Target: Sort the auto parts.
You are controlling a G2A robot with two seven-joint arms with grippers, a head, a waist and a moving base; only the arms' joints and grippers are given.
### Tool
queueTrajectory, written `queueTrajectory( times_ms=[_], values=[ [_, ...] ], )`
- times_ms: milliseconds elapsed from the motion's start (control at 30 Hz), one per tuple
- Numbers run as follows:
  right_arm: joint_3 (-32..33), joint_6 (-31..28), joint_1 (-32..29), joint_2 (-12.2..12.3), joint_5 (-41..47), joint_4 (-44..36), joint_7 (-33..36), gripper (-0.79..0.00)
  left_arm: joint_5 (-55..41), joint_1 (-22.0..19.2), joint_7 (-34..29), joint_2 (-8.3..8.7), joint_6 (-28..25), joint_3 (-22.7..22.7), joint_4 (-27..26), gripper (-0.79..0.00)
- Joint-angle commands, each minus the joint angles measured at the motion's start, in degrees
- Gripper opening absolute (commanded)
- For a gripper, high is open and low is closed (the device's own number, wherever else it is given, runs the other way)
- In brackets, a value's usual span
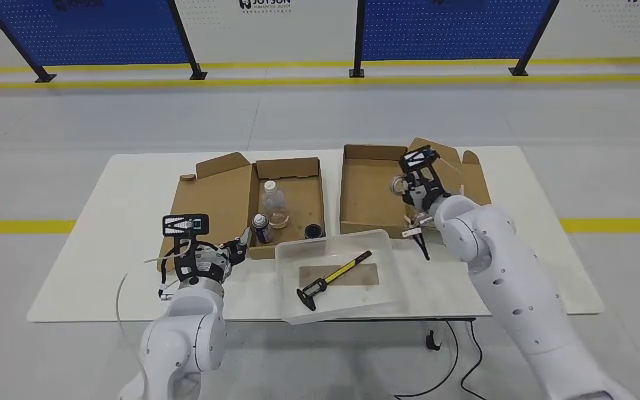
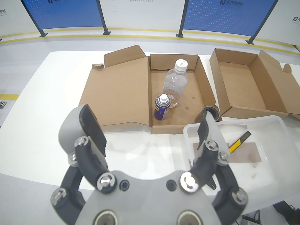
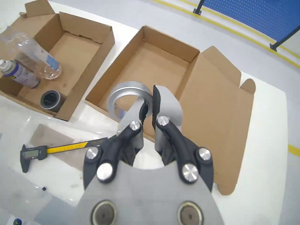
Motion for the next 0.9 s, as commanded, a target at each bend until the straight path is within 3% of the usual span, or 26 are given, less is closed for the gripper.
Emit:
queueTrajectory(
  times_ms=[0,333,867],
  values=[
    [-0.6,-0.1,1.8,-0.4,0.5,3.7,0.7,-0.785,0.0,0.0,0.0,0.0,0.0,0.0,0.0,0.0],
    [-3.2,-3.1,7.9,-2.3,3.8,19.4,0.3,-0.785,0.0,0.0,0.0,0.0,0.0,0.0,0.0,0.0],
    [-10.5,-5.5,14.4,-6.6,5.7,33.2,0.2,-0.785,0.0,0.0,0.0,0.0,0.0,0.0,0.0,0.0]
  ],
)
